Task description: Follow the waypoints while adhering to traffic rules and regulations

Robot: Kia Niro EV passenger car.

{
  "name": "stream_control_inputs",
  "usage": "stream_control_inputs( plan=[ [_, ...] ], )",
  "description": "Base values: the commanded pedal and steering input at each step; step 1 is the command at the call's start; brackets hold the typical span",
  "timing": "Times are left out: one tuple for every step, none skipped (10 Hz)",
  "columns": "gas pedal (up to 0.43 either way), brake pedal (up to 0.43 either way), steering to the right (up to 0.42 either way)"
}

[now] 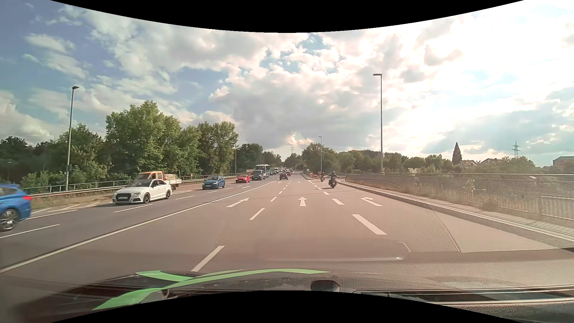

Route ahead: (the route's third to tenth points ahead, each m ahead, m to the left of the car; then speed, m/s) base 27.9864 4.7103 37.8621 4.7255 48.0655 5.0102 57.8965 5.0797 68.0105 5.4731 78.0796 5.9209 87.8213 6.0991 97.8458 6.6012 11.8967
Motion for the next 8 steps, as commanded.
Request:
stream_control_inputs(
  plan=[
    [0.138, 0.0, -0.001],
    [0.15, 0.0, -0.001],
    [0.15, 0.0, -0.001],
    [0.157, 0.0, -0.001],
    [0.157, 0.0, -0.001],
    [0.157, 0.0, -0.002],
    [0.157, 0.0, -0.003],
    [0.157, 0.0, -0.003]
  ],
)
